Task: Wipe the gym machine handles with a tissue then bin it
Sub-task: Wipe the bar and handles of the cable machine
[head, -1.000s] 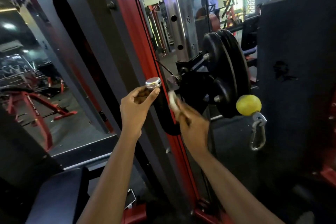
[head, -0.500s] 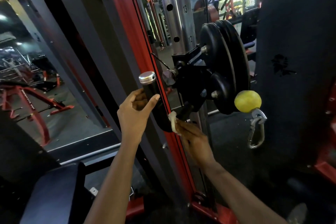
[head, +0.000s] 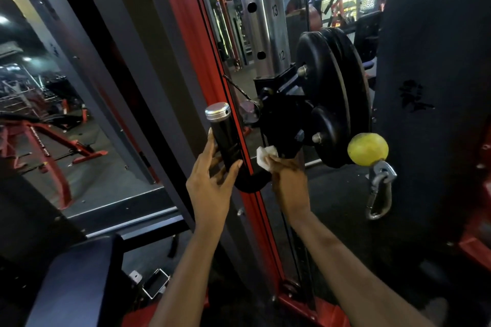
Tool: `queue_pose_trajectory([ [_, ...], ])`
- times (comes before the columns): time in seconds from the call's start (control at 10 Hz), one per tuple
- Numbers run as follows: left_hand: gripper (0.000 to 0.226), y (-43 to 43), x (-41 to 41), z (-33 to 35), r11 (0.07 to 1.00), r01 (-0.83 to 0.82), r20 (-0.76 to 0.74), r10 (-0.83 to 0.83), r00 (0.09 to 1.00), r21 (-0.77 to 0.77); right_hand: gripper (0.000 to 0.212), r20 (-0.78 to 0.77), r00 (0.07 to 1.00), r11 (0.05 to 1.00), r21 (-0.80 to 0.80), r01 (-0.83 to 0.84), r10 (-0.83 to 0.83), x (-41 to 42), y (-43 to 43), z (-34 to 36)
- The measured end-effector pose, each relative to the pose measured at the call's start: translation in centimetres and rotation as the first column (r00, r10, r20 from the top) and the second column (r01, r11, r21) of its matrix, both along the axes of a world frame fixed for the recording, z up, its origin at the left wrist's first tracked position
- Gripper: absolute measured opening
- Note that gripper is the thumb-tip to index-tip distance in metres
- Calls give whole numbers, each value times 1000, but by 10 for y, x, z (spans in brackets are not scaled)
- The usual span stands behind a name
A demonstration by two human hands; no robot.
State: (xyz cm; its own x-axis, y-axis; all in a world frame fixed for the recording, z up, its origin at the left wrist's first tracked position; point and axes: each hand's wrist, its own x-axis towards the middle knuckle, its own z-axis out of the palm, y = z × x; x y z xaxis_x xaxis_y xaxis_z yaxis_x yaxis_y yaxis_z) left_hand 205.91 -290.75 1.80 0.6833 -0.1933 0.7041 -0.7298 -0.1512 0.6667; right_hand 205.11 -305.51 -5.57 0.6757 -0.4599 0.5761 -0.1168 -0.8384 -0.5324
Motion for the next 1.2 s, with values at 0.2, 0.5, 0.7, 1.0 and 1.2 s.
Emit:
queue_pose_trajectory([
  [0.2,78,1,4,-2,1000,20,7,-20,1000,-18,23,18,993,976,182,-120,119,-30,19,20],
  [0.5,79,1,4,-3,999,32,13,-31,999,-31,21,263,965,749,641,-168,-9,-17,16,13],
  [0.7,78,0,4,-4,999,14,14,-14,1000,-33,27,395,905,618,754,-222,-158,-45,70,5],
  [1.0,78,1,4,-3,999,20,30,-19,999,-30,26,254,878,212,960,-180,-404,4,38,6],
  [1.2,77,1,4,-2,999,23,18,-23,1000,-26,29,251,891,104,968,-228,-380,-13,85,2],
])
